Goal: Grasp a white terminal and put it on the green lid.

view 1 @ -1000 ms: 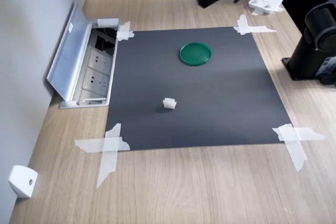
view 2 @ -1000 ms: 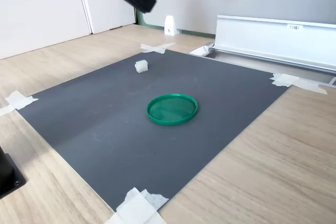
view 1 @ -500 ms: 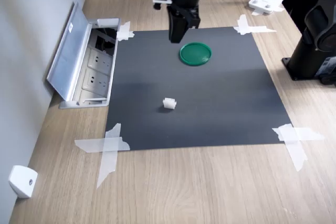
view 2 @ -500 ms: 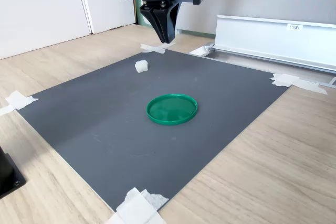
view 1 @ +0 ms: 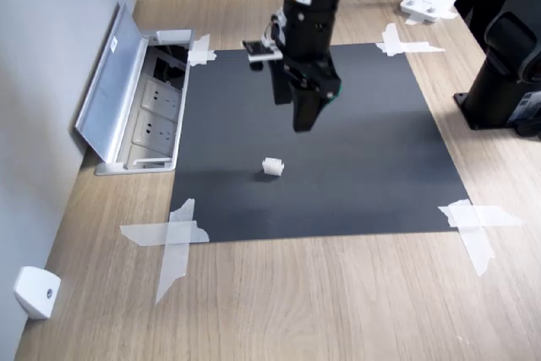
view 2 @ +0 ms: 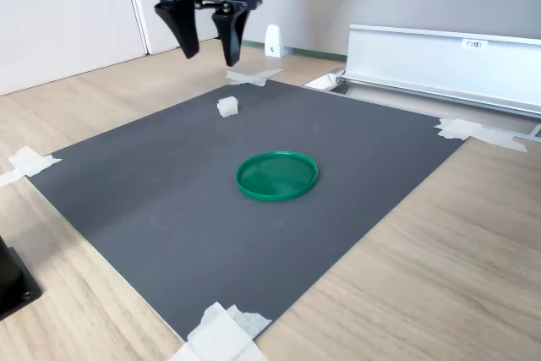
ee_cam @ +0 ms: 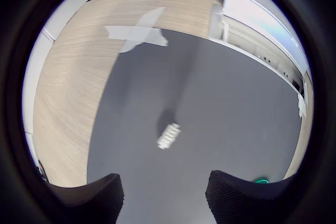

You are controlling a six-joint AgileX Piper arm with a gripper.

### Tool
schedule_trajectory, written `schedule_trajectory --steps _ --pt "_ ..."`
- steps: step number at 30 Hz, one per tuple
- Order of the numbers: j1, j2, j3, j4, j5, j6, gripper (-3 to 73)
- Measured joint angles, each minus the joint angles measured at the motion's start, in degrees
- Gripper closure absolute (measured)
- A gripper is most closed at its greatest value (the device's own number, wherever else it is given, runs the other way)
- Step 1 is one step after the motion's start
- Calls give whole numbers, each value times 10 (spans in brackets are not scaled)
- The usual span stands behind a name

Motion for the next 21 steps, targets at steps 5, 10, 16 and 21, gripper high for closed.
schedule_trajectory --steps 5,10,16,21 --pt "33 40 -1 -38 -11 34 13" --pt "35 76 -1 -52 -28 58 13" --pt "35 106 -1 -59 -60 80 13" --pt "35 124 -2 -59 -75 93 13"
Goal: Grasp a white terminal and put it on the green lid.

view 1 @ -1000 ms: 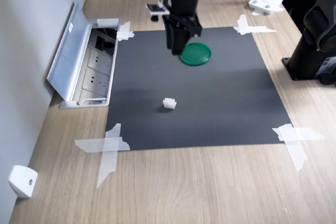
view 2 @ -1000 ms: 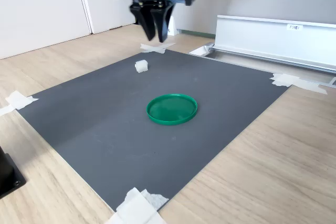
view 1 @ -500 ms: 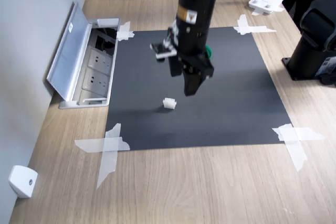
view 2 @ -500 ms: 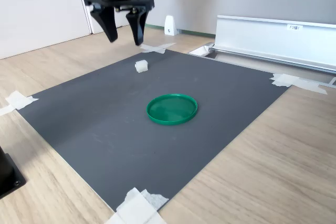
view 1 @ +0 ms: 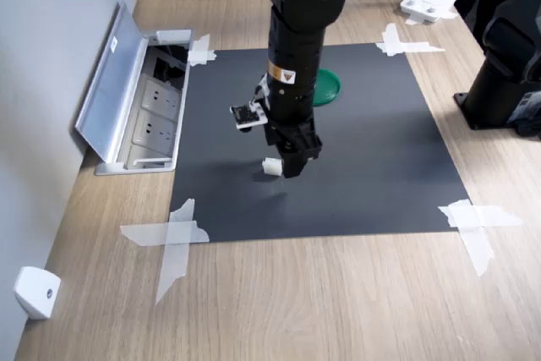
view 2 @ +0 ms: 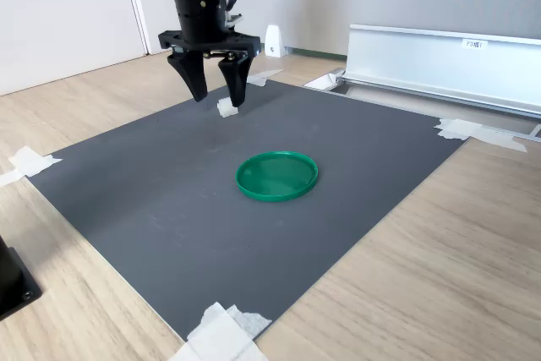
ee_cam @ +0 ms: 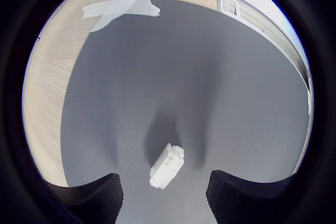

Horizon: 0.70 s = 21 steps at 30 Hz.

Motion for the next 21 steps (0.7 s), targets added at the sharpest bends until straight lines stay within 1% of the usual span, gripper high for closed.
schedule_trajectory --steps 9,16,18,21 --pt "0 12 0 0 -32 5 13" --pt "0 28 -2 0 -35 8 15" --pt "0 28 -2 0 -40 9 35" --pt "0 28 -2 0 -49 12 109"
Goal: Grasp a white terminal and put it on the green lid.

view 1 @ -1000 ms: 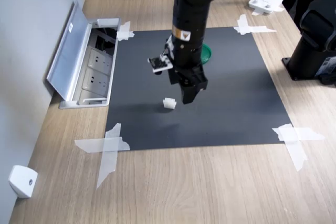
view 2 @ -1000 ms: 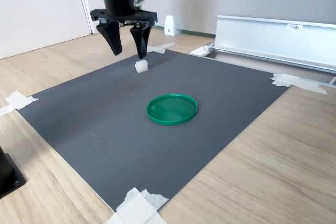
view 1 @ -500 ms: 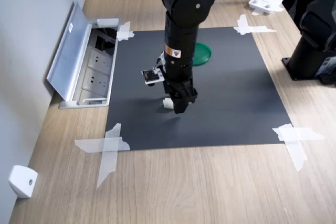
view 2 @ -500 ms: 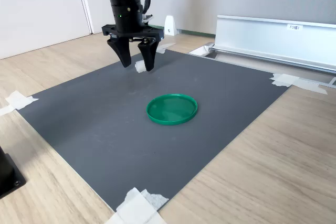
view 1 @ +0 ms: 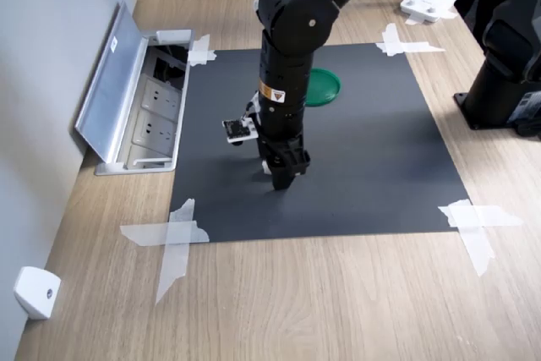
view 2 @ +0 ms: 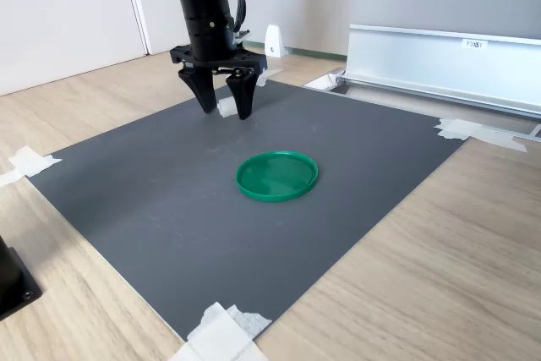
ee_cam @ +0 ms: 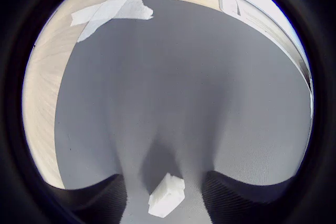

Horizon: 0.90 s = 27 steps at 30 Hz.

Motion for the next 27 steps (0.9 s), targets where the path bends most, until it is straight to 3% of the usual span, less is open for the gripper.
schedule_trajectory --steps 9,12,19,27 --pt "0 1 0 4 -6 6 485" --pt "0 1 0 6 -4 6 569" --pt "-22 -48 17 13 35 -51 593" --pt "-134 -164 88 12 82 -147 593"
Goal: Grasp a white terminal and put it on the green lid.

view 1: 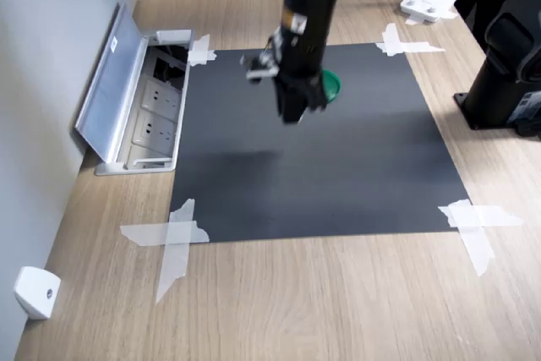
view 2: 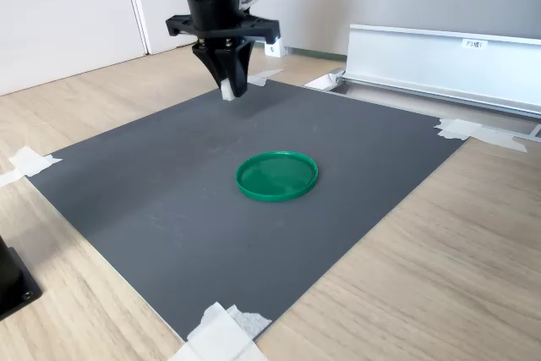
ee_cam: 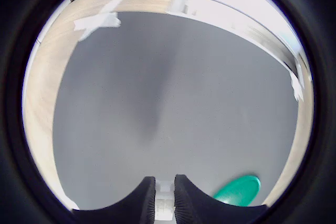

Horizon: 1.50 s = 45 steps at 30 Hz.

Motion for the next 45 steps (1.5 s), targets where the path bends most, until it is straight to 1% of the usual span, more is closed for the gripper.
schedule_trajectory --steps 5,8,11,14,21,26,30,38,40,41,43,45 --pt "-81 -43 49 -12 27 -58 593" --pt "-126 -53 74 -23 18 -83 593" --pt "-161 -53 86 -31 -7 -103 593" --pt "-175 -48 87 -32 -24 -122 593" --pt "-177 -10 87 -21 -55 -138 593" --pt "-177 -2 87 -26 -70 -156 585" --pt "-178 -2 87 -30 -76 -161 527" --pt "-178 -2 87 -31 -82 -156 242" --pt "-178 -2 87 -32 -82 -152 190" --pt "-178 -2 87 -32 -82 -150 175" --pt "-178 -6 87 -32 -82 -148 171" --pt "-179 -23 87 -32 -86 -148 200"
